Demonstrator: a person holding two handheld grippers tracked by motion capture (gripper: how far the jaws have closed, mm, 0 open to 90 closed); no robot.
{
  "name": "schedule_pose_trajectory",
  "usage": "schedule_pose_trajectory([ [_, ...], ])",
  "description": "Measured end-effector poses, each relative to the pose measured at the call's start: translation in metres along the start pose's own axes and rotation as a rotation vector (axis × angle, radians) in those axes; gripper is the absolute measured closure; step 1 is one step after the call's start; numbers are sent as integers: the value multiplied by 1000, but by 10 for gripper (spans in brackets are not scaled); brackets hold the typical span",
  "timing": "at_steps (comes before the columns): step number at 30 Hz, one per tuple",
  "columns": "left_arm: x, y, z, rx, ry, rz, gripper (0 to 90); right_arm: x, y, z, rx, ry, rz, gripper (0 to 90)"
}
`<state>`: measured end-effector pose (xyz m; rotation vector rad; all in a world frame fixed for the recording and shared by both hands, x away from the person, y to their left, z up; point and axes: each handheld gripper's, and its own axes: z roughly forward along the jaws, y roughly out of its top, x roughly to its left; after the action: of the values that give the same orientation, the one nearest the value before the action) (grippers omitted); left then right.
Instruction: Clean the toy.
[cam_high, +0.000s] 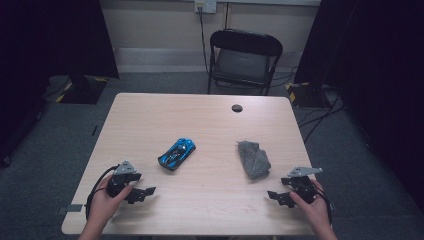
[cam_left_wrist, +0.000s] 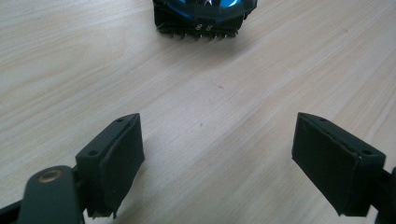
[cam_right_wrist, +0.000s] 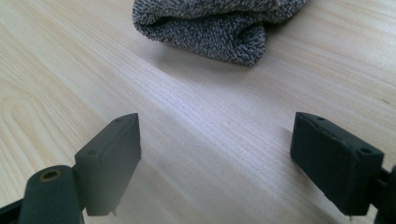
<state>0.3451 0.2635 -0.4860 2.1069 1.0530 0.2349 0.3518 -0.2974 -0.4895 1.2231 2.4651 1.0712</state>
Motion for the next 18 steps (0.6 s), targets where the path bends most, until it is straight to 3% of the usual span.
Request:
schedule_pose_trajectory([
  [13, 1, -9, 0, -3, 11, 19, 162, 2, -5, 1, -29, -30, -36, 157],
  [18, 2, -13, -1, -20, 3, 58, 155, 3, -8, 1, -39, -49, -52, 157],
])
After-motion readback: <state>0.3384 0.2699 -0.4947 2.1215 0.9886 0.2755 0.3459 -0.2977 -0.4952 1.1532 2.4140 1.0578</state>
